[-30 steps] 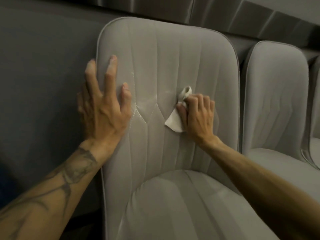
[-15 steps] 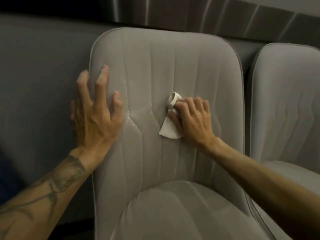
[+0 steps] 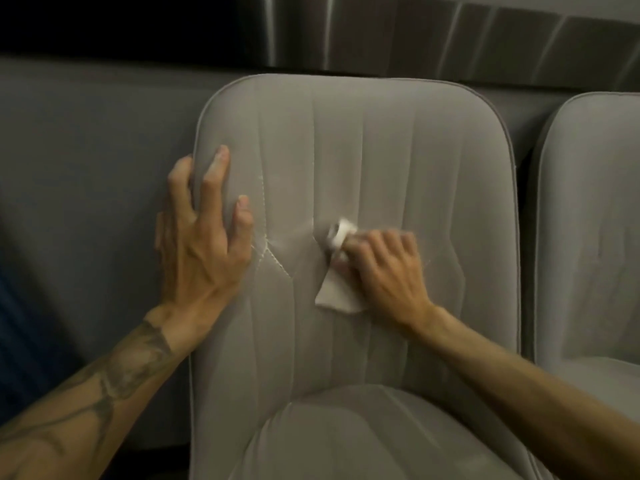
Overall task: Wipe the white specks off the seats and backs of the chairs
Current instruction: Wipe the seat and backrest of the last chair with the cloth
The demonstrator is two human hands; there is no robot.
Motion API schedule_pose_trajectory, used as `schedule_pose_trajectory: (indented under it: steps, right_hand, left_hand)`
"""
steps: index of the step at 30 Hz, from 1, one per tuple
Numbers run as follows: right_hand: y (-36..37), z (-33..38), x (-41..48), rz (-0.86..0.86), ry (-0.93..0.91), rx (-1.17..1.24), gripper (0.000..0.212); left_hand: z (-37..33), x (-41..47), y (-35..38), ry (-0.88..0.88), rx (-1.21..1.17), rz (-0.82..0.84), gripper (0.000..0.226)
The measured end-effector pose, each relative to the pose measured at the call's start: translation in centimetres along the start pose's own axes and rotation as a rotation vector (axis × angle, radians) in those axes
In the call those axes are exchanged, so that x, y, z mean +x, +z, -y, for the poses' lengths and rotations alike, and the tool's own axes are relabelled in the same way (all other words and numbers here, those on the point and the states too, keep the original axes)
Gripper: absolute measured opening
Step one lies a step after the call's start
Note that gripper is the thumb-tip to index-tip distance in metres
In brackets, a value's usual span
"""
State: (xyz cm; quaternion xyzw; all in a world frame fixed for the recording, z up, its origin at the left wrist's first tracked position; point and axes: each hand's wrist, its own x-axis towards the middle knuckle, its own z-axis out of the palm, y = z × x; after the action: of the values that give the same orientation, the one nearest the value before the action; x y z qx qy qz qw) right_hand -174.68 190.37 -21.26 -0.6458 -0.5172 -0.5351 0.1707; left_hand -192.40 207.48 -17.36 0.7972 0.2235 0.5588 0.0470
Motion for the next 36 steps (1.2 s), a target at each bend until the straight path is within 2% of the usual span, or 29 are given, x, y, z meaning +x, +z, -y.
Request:
schedule_pose_trajectory:
  steps: [3, 6, 10, 13, 14, 17, 19, 22, 26, 29, 31, 34, 36]
  right_hand:
    - [-0.4, -4.1, 7.9, -0.212, 0.254, -0.141, 0.039]
    - [-0.9, -5.8, 15.4, -0.234, 0.397, -0.171, 0.045]
    - [0.8, 0.5, 9.8, -0.212, 0.283, -0.035, 0.033]
    - [1.0, 2.6, 5.0, -0.134, 0.070, -0.003, 0.028]
    - [1.0, 1.7, 6.1, -0.146, 0.075, -0.027, 0.029]
    - [1.4, -1.1, 12.3, -0.302, 0.293, -0.120, 0.035]
    - [1.8, -1.3, 13.8, -0.336, 0.370, -0.109, 0.034]
    - [2.8, 1.5, 7.9, -0.305, 0.243, 0.021, 0.026]
    - [3.9, 6.5, -5.2, -0.038, -0.031, 0.127, 0.018]
    - [3.6, 6.2, -5.6, -0.037, -0.070, 0.083, 0.020]
    - [3.6, 4.7, -0.3, -0.169, 0.043, 0.014, 0.022]
    - [3.3, 2.8, 8.1, -0.354, 0.318, -0.079, 0.031]
    - [3.5, 3.2, 8.7, -0.407, 0.389, -0.066, 0.030]
  left_hand:
    - [0.2, -0.1, 0.3, 0.031, -0.028, -0.019, 0.051]
    - [0.7, 0.0, 0.5, 0.047, -0.050, -0.035, 0.049]
    - [0.9, -0.1, 0.7, 0.067, -0.067, -0.044, 0.049]
    - [0.8, -0.1, 0.7, 0.066, -0.072, -0.025, 0.049]
    - [0.8, -0.1, 0.6, 0.062, -0.083, -0.020, 0.049]
    - [1.0, 0.1, 0.5, 0.052, -0.109, -0.013, 0.049]
    - [1.1, 0.2, 0.6, 0.043, -0.111, -0.015, 0.049]
    - [1.0, -0.1, 0.5, 0.047, -0.118, -0.020, 0.049]
    - [1.0, 0.0, 0.6, 0.047, -0.125, -0.026, 0.048]
    - [0.9, -0.1, 0.6, 0.060, -0.112, -0.040, 0.048]
    - [0.9, -0.1, 0.7, 0.066, -0.103, -0.050, 0.048]
    - [1.3, 0.1, 0.9, 0.065, -0.096, -0.060, 0.048]
    - [1.3, 0.0, 0.9, 0.063, -0.109, -0.062, 0.048]
